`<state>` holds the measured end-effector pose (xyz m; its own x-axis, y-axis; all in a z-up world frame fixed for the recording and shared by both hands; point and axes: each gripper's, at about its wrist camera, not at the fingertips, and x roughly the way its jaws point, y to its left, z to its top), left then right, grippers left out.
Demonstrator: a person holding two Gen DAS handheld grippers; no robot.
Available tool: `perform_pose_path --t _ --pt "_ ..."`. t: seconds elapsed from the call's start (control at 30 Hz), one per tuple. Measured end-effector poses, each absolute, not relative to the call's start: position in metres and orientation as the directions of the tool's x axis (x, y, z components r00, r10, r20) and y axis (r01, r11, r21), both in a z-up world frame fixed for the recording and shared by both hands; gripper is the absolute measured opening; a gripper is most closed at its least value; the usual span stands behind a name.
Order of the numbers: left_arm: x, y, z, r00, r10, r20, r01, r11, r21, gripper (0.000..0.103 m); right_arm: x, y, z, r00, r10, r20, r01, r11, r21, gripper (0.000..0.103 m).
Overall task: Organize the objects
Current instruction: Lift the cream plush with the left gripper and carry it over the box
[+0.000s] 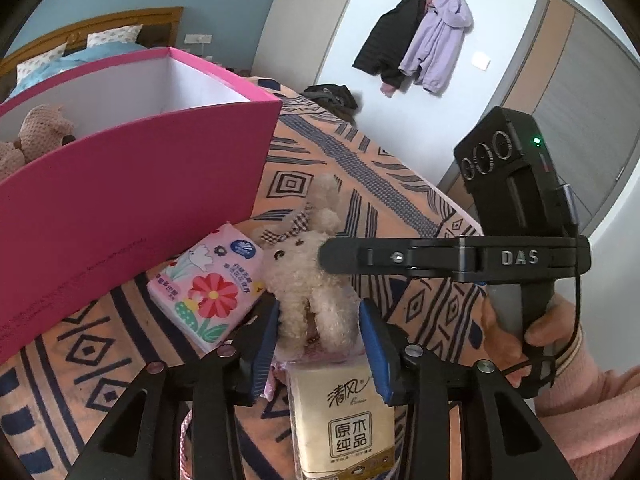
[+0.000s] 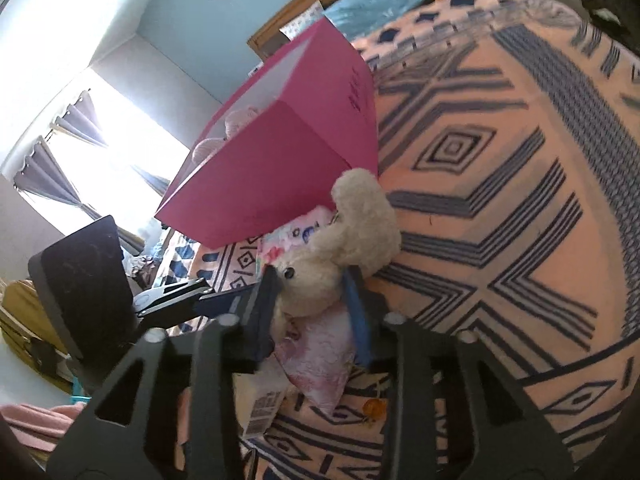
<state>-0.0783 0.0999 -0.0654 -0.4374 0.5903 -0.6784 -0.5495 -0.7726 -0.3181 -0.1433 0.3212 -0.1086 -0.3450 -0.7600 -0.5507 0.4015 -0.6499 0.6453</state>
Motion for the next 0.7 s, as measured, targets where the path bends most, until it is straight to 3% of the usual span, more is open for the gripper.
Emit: perform_pose_path --t 0.23,0.7 --pt "-0.076 0.104 -0.064 -0.445 0.595 -0.669 -0.559 -0.768 -0.312 0.038 -0.135 0.320 -0.102 -0.362 -0.771 -0.524 0.443 -0.637 0.631 0.034" --pt "-0.058 0.100 -0.015 -0.531 0.622 -0.576 -0.612 -0.751 -0.247 0.038 -0.116 0.314 -0.048 -0.445 -0.780 -0.439 0.557 -0.625 0.546 0.033"
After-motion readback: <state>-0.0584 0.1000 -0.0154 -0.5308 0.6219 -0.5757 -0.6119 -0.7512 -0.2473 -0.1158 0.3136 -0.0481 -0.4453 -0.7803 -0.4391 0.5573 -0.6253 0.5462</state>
